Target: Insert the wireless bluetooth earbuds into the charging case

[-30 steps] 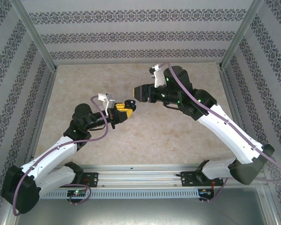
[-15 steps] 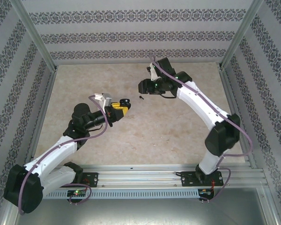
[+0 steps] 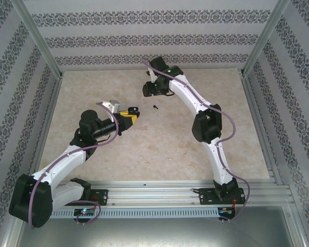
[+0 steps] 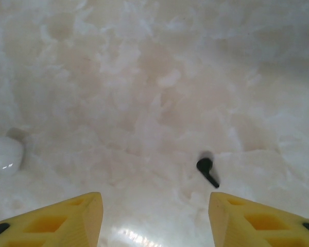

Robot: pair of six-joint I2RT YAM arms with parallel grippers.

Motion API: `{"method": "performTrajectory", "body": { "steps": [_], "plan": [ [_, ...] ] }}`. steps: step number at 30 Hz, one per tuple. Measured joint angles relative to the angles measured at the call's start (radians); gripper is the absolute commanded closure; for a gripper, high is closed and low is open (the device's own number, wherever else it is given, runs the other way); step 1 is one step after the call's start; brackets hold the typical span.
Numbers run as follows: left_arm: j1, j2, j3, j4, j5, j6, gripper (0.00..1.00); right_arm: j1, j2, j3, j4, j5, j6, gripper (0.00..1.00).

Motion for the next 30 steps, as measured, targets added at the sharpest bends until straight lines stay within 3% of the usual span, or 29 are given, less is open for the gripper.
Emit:
{"method": "performTrajectory", "body": {
  "steps": [3,14,30],
  "plan": [
    [0.009,0.003,0.0,0.0,0.008,0.0,1.0,-0.009,0.085,0.072,-0.029,0.009,-0.002,0.43],
    [0.03,0.008,-0.001,-0.001,0.031,-0.008,1.0,-0.03,0.21,0.08,-0.051,0.022,0.002,0.43],
    [0.043,0.005,-0.007,-0.024,0.053,-0.025,1.0,-0.031,0.249,0.086,-0.06,0.016,0.007,0.71]
  ]
}}
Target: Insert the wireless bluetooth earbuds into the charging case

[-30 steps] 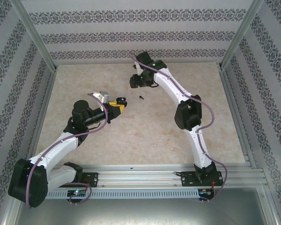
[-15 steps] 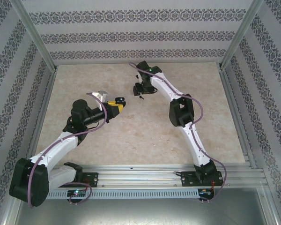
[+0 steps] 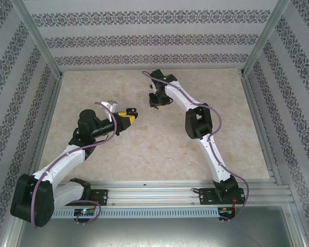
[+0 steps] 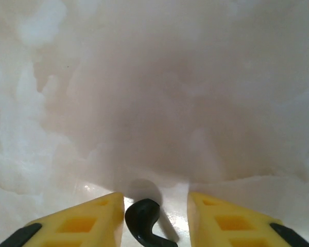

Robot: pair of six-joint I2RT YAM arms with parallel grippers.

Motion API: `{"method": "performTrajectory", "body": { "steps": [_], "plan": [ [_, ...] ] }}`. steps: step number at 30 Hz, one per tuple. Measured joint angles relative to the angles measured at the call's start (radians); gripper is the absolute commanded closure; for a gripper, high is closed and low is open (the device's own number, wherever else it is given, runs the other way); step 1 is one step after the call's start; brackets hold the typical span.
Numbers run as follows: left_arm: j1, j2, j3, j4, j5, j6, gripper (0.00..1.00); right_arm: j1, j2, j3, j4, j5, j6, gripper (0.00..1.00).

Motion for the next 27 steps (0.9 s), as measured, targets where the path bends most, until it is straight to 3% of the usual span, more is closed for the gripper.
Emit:
{"method": "performTrajectory", "body": {
  "steps": [8,14,20,27],
  "plan": [
    [0.0,-0.036,-0.005,-0.013,0.002,-0.002,1.0,0.0,-0.008,-0.017,-0.012,0.0,0.0,0.78],
    [0.0,-0.066,-0.006,-0.023,0.008,-0.002,1.0,0.004,-0.067,-0.122,-0.007,-0.004,0.001,0.79],
    [0.0,-0.092,-0.009,-0.028,0.013,-0.009,1.0,0.008,-0.203,-0.369,0.04,-0.027,0.047,0.77],
    [0.0,-0.117,-0.01,-0.06,0.023,-0.009,1.0,0.01,-0.452,-0.811,0.159,-0.084,0.17,0.76]
  ]
}}
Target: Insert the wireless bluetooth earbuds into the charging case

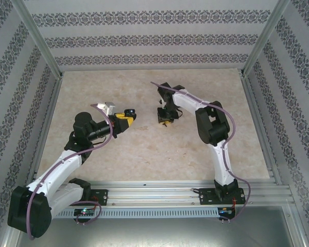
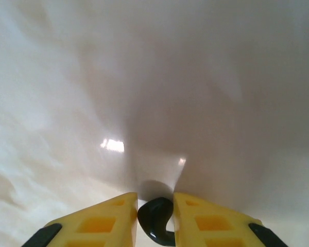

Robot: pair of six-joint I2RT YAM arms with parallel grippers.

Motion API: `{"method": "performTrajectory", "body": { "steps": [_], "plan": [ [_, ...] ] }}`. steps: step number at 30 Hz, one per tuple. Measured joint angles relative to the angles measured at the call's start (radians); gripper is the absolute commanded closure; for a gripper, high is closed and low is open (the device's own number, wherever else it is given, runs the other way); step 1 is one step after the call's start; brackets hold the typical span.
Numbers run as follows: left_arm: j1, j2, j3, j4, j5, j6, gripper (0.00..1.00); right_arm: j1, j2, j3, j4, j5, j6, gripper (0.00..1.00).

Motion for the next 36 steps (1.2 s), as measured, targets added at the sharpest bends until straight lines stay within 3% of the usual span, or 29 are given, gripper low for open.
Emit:
{"method": "performTrajectory", "body": {
  "steps": [5,12,22,36],
  "plan": [
    [0.0,-0.005,0.0,-0.003,0.002,0.0,1.0,0.019,-0.156,-0.256,0.114,-0.018,0.093,0.75],
    [0.0,-0.006,-0.008,-0.003,0.005,-0.008,1.0,0.059,-0.266,-0.421,0.208,-0.052,0.222,0.6],
    [0.0,-0.024,-0.01,-0.003,0.017,-0.016,1.0,0.059,-0.286,-0.318,0.09,-0.062,0.223,0.56],
    [-0.001,-0.035,-0.01,-0.023,0.06,-0.005,1.0,0.144,-0.184,-0.057,-0.153,0.096,0.09,0.57]
  ]
}}
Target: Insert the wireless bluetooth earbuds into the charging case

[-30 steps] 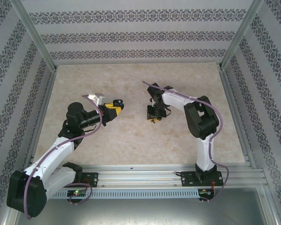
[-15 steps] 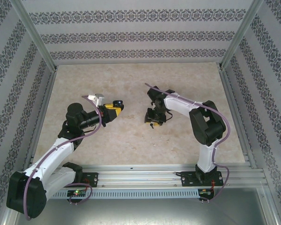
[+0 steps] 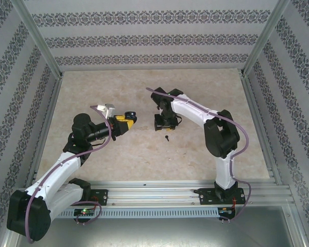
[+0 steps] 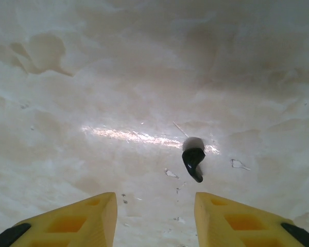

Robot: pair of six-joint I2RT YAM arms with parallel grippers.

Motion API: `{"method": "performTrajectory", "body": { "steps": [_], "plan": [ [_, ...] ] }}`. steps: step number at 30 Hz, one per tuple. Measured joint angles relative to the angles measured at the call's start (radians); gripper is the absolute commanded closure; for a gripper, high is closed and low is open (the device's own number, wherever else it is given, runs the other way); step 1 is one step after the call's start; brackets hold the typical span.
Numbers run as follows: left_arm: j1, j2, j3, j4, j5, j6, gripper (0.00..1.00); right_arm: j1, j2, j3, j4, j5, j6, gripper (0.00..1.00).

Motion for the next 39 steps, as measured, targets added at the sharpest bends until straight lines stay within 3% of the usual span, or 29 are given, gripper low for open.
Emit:
{"method": "performTrajectory", "body": {
  "steps": [20,39],
  "plan": [
    [-0.075,0.0,0.0,-0.053,0.019,0.051,1.0,0.005,0.155,0.053,-0.043,0.034,-0.06,0.61],
    [-0.087,0.011,0.0,-0.064,0.019,0.069,1.0,0.004,0.163,0.053,-0.053,0.066,-0.081,0.62]
  ]
}}
